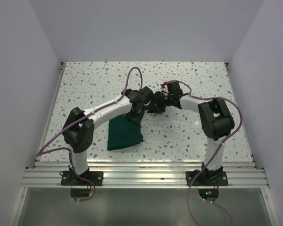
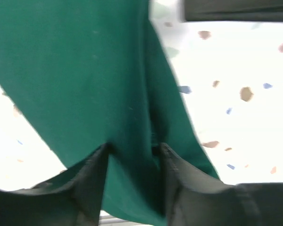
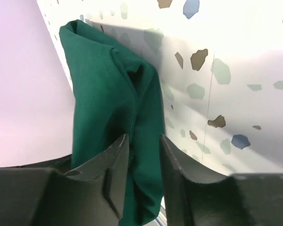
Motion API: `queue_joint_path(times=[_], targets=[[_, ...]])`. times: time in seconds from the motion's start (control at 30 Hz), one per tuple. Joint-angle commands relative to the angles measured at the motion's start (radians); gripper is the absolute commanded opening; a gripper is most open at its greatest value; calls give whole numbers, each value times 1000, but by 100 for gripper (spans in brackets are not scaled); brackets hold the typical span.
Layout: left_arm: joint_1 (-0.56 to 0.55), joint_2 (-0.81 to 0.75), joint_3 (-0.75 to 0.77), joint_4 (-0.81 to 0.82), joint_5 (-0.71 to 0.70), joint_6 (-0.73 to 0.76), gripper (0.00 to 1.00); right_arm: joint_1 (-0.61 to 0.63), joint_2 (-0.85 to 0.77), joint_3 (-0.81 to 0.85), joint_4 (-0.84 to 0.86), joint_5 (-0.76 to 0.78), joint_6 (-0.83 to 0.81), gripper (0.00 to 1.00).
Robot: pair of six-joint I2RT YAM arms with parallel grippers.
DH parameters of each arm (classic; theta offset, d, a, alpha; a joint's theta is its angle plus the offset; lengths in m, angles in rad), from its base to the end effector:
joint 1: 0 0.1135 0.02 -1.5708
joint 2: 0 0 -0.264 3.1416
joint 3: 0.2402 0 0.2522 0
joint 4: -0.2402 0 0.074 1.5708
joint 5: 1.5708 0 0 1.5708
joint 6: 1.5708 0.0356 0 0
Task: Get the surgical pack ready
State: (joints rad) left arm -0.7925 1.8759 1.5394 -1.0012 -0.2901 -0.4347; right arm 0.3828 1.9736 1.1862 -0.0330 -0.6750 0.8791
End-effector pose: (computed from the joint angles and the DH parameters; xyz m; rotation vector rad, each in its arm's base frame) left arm 0.2707 -0.2601 0.2359 0.4483 2.7461 0.1447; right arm 0.3704 0.1731 0.1507 0.2902 2.6077 1.3404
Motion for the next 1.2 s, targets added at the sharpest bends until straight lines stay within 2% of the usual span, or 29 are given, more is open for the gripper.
queue_joint_path(times=[0.0, 0.13, 0.2, 0.23, 0.27, 0.3, 0.33, 0.43, 0.57, 0.67, 0.87, 1.07, 1.17], targets=[[-5, -92, -24, 81, 121, 13, 52, 13, -30, 82, -120, -50, -91, 40], [-5, -100, -36, 81, 140, -1, 52, 11, -38, 82, -44, -98, 12, 43], [-7, -100, -47, 84, 143, -9, 51, 13, -35, 76, -42, -87, 26, 38], [-7, -98, -51, 88, 141, -10, 50, 13, -30, 75, -44, -78, 29, 23], [-7, -95, -53, 90, 137, -12, 48, 13, -24, 75, -36, -75, 27, 13], [-7, -92, -55, 90, 135, -12, 47, 14, -15, 70, -24, -77, 32, 4], [-7, -81, -53, 88, 134, -12, 45, 14, 1, 66, 10, -78, 40, 0], [-7, -58, -48, 76, 124, -10, 34, 30, 30, 47, 90, -86, 57, 0], [-7, -50, -33, 73, 118, -7, 11, 62, 65, 46, 128, -72, 64, 0], [-11, -41, -13, 62, 123, -1, 0, 93, 103, 46, 202, -71, 110, 0], [-63, -8, 39, 39, 127, 16, 0, 146, 172, 105, 277, 18, 156, 0], [-73, -32, -42, 81, 161, -4, 0, 76, 148, 170, 47, 60, -8, 0], [-73, -58, -74, 99, 170, -6, 0, 32, 122, 164, -51, 17, -86, 1]])
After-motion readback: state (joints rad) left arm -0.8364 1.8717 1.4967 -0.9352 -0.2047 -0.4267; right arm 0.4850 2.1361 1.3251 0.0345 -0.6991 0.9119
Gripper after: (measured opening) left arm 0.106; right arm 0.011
